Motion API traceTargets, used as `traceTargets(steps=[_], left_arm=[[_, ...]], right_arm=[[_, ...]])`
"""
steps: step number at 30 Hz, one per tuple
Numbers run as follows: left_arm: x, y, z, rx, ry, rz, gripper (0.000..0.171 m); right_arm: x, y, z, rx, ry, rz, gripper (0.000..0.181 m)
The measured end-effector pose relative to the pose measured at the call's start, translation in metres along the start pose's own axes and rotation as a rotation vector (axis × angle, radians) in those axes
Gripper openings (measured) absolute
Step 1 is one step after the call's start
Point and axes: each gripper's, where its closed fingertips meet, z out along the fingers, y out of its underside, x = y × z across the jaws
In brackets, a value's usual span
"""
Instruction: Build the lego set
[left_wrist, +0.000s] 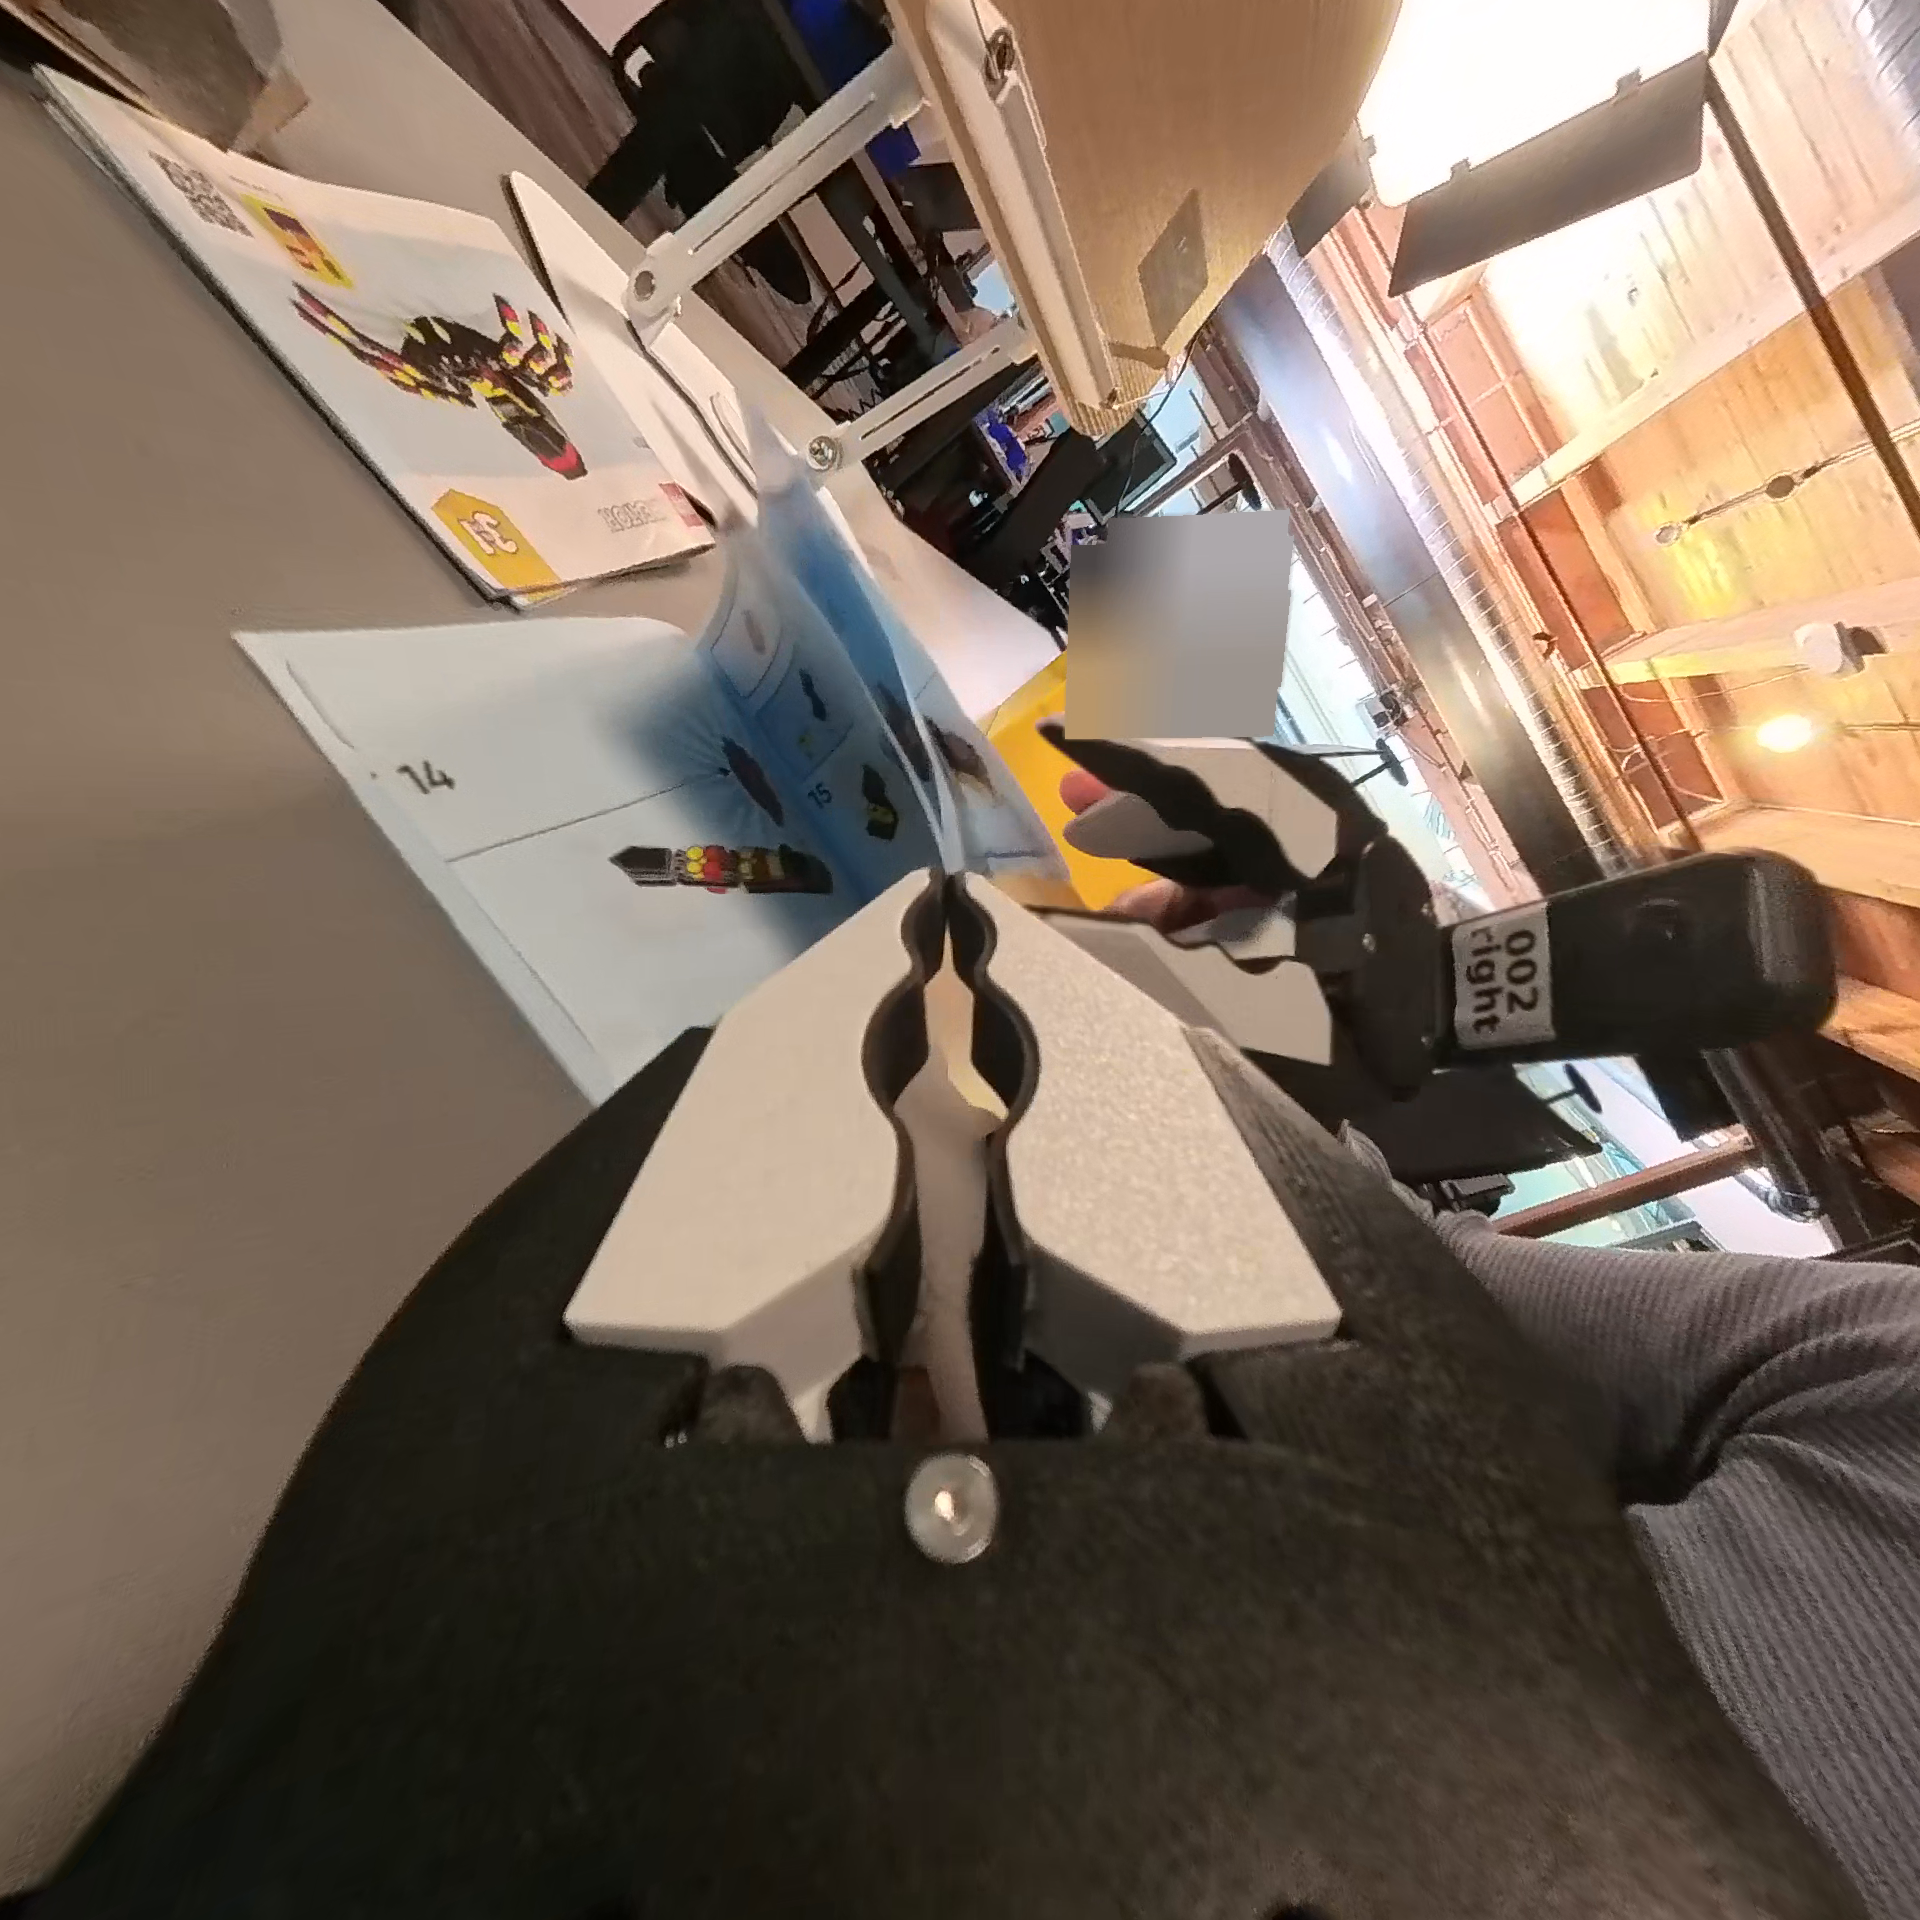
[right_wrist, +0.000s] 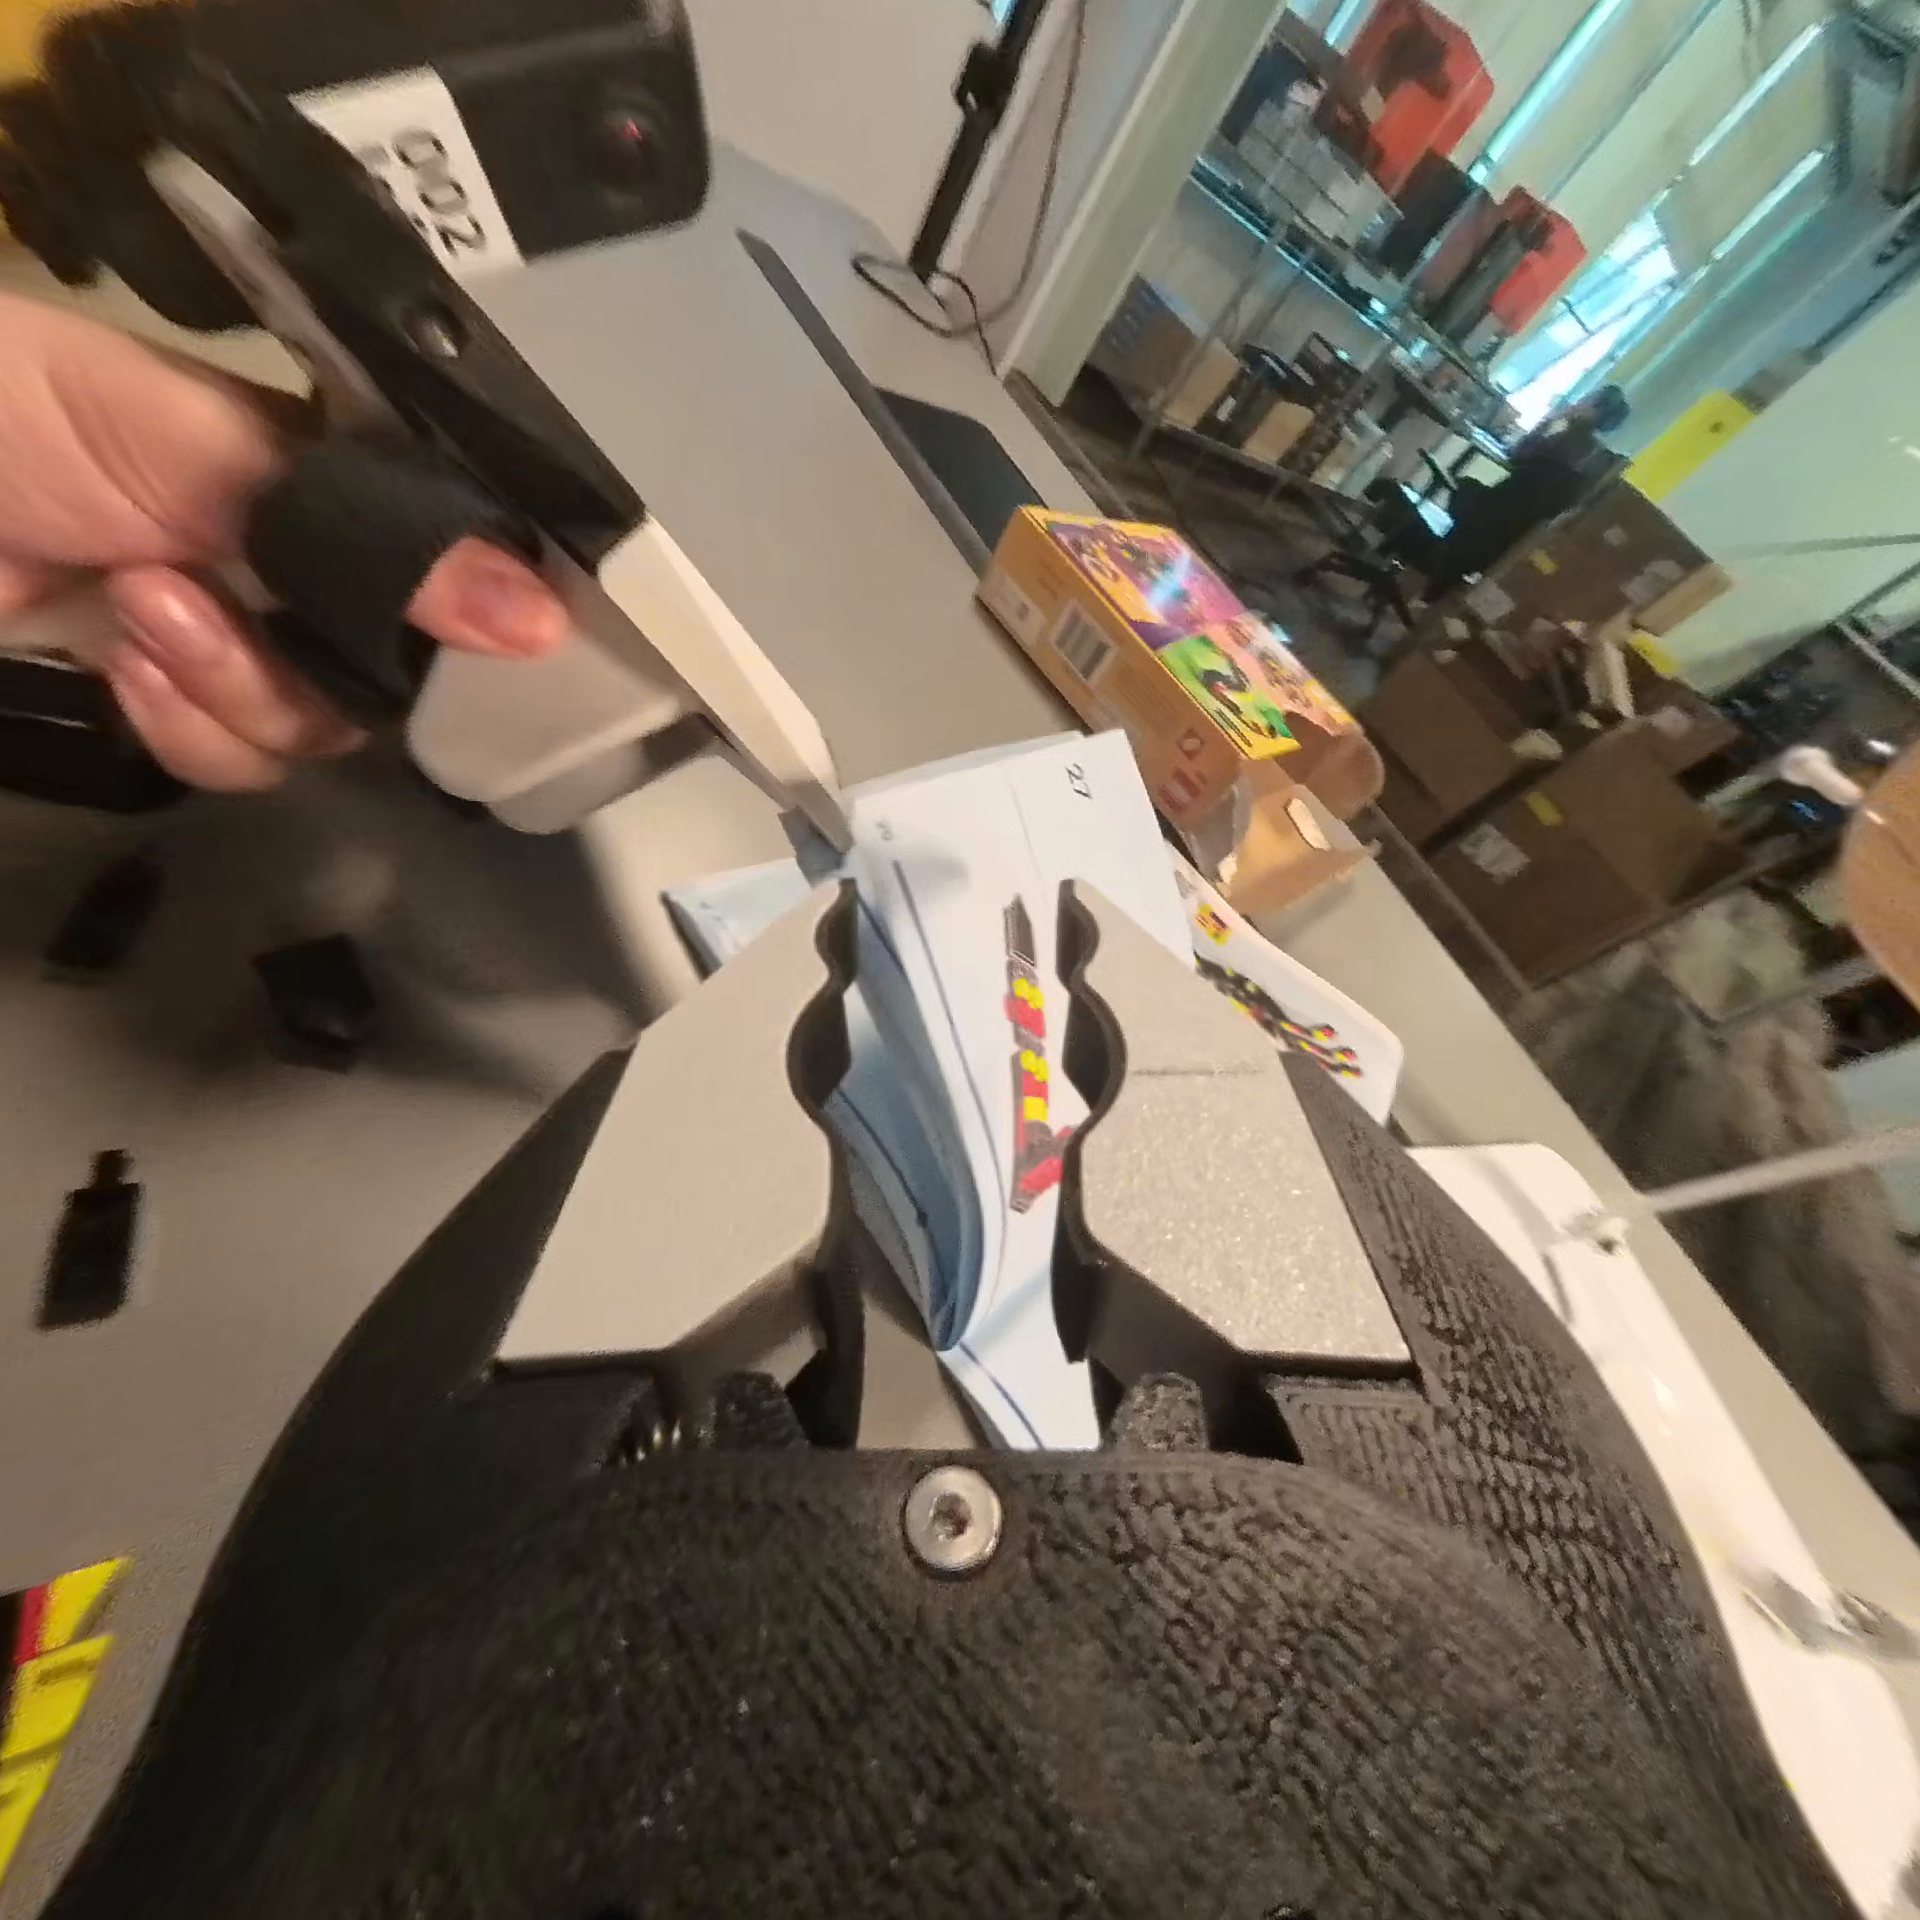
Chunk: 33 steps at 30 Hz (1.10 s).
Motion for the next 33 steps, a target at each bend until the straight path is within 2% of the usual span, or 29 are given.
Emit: traceTargets(steps=[3,6,10,14,17,21,28,33], left_arm=[[0.000,0.001,0.000,-0.001,-0.008,0.007,0.000],[-0.002,0.001,-0.001,0.002,-0.024,0.011,0.000],[-0.007,0.003,-0.002,-0.003,-0.081,0.038,0.000],[-0.014,0.005,-0.012,0.020,-0.206,0.121,0.004],[-0.006,-0.003,-0.025,0.121,-0.197,0.166,0.022],[-0.002,-0.017,-0.036,0.229,-0.159,0.155,0.029],[0.000,-0.015,-0.034,0.219,-0.149,0.173,0.029],[-0.001,-0.015,-0.033,0.214,-0.145,0.166,0.029]], right_arm=[[0.021,0.007,-0.003,-0.034,0.136,-0.021,0.024],[0.051,0.017,-0.023,-0.029,0.261,0.106,0.015],[0.084,0.062,-0.048,-0.129,0.365,0.265,0.006],[0.091,0.096,-0.063,-0.186,0.350,0.417,0.000],[0.093,0.111,-0.069,-0.181,0.325,0.491,0.000],[0.102,0.111,-0.078,-0.085,0.311,0.612,0.000],[0.118,0.129,-0.088,0.026,0.250,0.998,0.000],[0.120,0.134,-0.089,0.045,0.231,1.074,0.000]])
